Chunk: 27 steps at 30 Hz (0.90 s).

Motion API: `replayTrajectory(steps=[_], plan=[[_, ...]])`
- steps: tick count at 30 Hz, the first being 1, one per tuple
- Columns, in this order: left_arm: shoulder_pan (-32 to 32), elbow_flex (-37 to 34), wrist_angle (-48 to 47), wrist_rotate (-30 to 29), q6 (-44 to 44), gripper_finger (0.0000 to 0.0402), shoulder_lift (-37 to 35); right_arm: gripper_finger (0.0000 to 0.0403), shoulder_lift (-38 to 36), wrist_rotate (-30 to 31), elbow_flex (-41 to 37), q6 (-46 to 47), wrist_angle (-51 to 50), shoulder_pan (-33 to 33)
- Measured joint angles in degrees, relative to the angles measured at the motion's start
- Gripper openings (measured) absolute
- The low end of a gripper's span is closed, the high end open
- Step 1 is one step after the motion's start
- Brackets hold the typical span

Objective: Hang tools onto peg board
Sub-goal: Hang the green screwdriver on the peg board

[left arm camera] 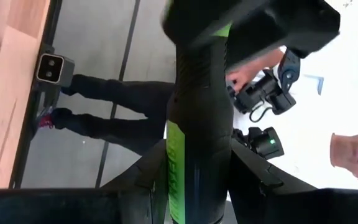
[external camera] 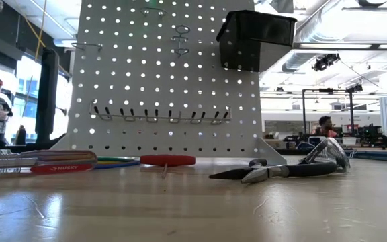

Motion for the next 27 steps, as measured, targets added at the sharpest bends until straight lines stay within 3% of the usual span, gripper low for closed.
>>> replayTrajectory(steps=[5, 14, 20, 27], plan=[[0.3, 0.0, 0.0, -0.5, -0.1, 0.0115, 0.0, 0.0242, 0.0, -2.7, 0.0, -3.7, 4.4, -0.2], [0.2, 0.0, 2.9, -0.5, -2.4, 0.0115, 0.0, 0.0180, 0.0, -0.6, 0.0, -3.7, 2.9, -1.1], [0.2, -0.1, 3.7, 0.1, -3.3, 0.0115, 0.0, 0.0176, -0.1, -1.0, 0.1, -3.7, 2.8, -1.9], [0.0, -0.1, 7.2, -0.2, -3.6, 0.0115, 0.0, 0.0164, 0.5, -8.0, 0.1, -6.1, 3.3, -2.4]])
